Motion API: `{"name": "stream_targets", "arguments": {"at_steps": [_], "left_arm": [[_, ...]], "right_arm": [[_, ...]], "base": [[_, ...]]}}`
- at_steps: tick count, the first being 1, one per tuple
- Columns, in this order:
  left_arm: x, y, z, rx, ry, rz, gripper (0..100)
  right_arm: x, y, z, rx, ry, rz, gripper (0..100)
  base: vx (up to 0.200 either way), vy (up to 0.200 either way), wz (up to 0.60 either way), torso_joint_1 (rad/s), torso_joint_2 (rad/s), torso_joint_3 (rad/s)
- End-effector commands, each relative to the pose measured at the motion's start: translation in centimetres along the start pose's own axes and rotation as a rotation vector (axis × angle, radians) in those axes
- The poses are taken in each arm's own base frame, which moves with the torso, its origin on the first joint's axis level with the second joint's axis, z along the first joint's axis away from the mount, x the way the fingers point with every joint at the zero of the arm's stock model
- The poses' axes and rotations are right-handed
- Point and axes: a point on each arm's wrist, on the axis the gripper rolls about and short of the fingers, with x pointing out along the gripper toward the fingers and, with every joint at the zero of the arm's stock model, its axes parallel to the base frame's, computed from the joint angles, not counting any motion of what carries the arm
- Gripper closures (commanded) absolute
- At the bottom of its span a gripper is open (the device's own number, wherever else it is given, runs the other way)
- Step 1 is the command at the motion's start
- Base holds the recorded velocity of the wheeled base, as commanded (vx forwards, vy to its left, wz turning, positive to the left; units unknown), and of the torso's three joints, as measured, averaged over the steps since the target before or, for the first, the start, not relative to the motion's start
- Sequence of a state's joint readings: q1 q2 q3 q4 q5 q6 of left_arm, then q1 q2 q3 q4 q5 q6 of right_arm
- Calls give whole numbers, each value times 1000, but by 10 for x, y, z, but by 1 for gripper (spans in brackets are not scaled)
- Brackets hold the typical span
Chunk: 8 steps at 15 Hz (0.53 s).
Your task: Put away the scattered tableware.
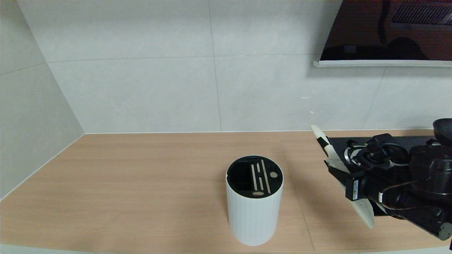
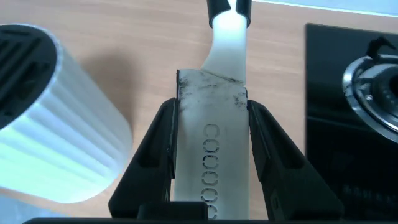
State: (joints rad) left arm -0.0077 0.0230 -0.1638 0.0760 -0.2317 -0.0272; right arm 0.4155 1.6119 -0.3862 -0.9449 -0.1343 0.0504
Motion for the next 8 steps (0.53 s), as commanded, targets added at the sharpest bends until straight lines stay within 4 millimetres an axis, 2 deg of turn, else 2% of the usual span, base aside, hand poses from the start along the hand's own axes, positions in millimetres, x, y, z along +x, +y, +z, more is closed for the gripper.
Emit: {"name": "stream_targets", "arguments": {"at_steps": [1, 5, 8], "left_arm": [[13, 0, 39, -41, 112, -71, 0], [61, 8, 90, -101, 249, -183, 0], [96, 13, 118, -125, 295, -233, 0]], "right_arm": [[-5, 5, 10, -2, -12, 19, 100], [1, 9, 39, 21, -5, 28, 100], [6, 14, 63, 22, -24, 44, 100]], "base": [[0, 0, 0, 0, 0, 0], [0, 0, 0, 0, 0, 0], [0, 0, 0, 0, 0, 0]]}}
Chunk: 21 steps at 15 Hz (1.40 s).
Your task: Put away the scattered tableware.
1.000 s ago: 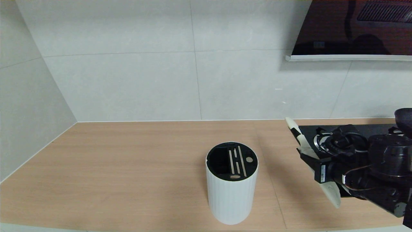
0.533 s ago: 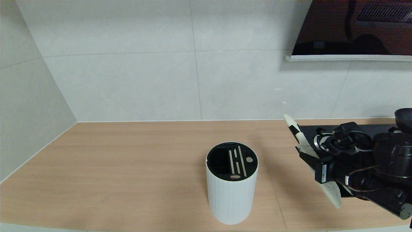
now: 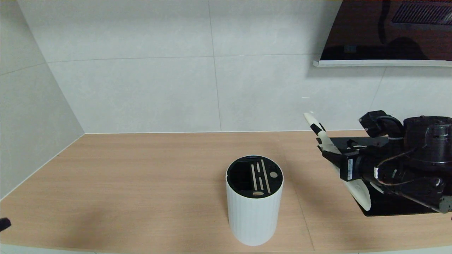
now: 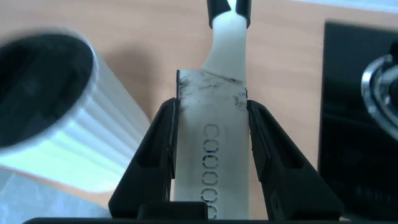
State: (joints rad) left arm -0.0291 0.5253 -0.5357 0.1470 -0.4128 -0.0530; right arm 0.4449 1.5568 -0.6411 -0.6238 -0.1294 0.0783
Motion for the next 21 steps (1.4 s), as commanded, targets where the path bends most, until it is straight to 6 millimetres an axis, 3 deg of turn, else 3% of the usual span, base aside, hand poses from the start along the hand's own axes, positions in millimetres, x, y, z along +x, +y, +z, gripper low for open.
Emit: {"name": "stream_targets", "arguments": {"at_steps": [1, 3, 4, 6, 10, 14, 21], "left_arm": [[45, 14, 37, -50, 115, -57, 0], [67, 17, 47, -78, 164, -100, 0], [90, 19, 50, -95, 206, -142, 0], [122, 18, 46, -91, 241, -202, 0], [157, 15, 35, -245, 288, -285, 0], [178, -2, 26, -424, 276, -437, 0], [204, -16, 33, -683, 222, -523, 0]], "right_arm": [[2, 7, 21, 0, -37, 23, 100], [4, 14, 33, -4, -44, 44, 100], [6, 22, 40, -11, -43, 69, 100], [8, 34, 46, -16, -55, 103, 100], [-4, 52, 43, -8, -53, 170, 100], [-14, 67, 40, 47, -43, 224, 100], [-15, 91, 35, 109, -16, 281, 100]], "base": [[0, 0, 0, 0, 0, 0], [0, 0, 0, 0, 0, 0], [0, 0, 0, 0, 0, 0], [0, 0, 0, 0, 0, 0], [0, 0, 0, 0, 0, 0], [0, 0, 0, 0, 0, 0], [0, 0, 0, 0, 0, 0]]}}
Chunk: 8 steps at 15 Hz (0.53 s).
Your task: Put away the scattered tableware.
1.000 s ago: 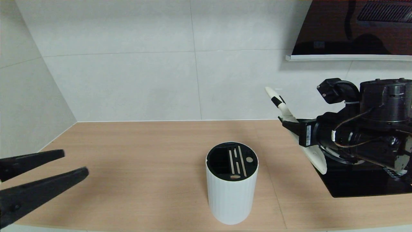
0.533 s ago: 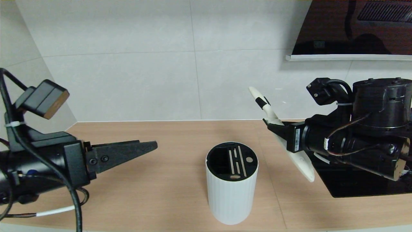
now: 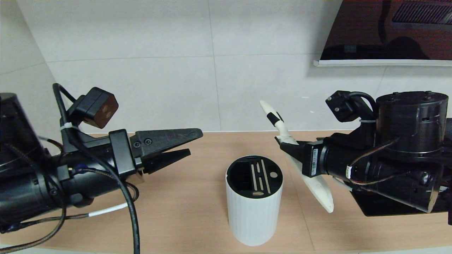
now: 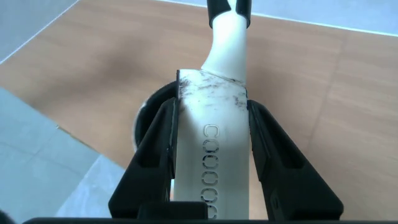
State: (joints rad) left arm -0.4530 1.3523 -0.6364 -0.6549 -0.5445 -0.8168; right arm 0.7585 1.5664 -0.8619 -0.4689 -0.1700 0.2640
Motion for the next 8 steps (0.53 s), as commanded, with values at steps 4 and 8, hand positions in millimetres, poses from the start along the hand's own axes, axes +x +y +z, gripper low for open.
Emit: {"name": "stream_targets", "arguments": {"at_steps": [4, 8], "left_arm": [[43, 3, -11, -80, -2, 10, 0], [74, 8, -26, -113, -14, 64, 0]], "right_arm": [[0, 20, -4, 12, 5, 37, 100], [0, 37, -11, 12, 25, 87, 100]], "base": [[0, 0, 0, 0, 0, 0], [0, 0, 0, 0, 0, 0]]}}
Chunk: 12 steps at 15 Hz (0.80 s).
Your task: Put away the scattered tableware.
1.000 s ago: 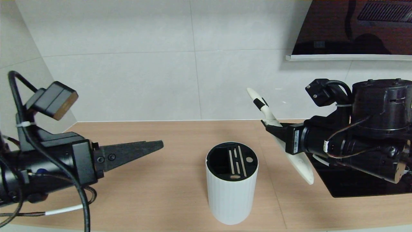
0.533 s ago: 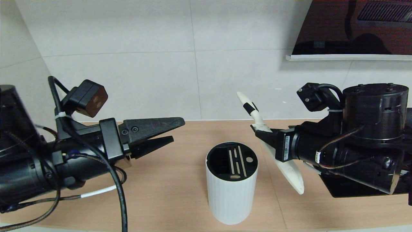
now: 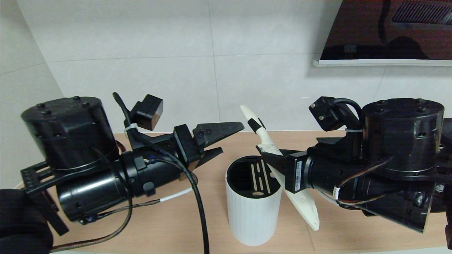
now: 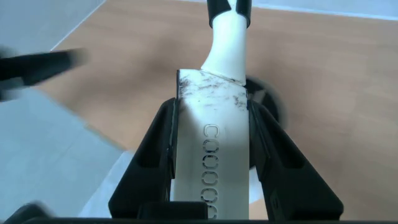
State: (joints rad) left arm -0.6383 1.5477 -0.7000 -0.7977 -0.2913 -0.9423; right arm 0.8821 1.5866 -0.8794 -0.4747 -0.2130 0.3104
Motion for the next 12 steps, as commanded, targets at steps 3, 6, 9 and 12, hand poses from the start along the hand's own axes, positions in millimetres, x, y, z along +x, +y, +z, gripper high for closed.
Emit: {"name": "stream_targets", "arguments": {"at_steps": [3, 6, 9, 12], "left_arm": [[20, 8, -6, -82, -5, -21, 0], [26, 14, -9, -93, 4, 0, 0], [39, 21, -10, -98, -38, 48, 0], [47, 24, -12, -97, -52, 58, 0]], "right_arm": [[0, 12, -5, 2, 12, 27, 100], [-1, 15, -6, -1, 15, 38, 100], [0, 17, -8, -3, 23, 44, 100], [-2, 23, -12, -10, 33, 67, 100]], "base": [[0, 0, 0, 0, 0, 0], [0, 0, 0, 0, 0, 0], [0, 0, 0, 0, 0, 0], [0, 0, 0, 0, 0, 0]]}}
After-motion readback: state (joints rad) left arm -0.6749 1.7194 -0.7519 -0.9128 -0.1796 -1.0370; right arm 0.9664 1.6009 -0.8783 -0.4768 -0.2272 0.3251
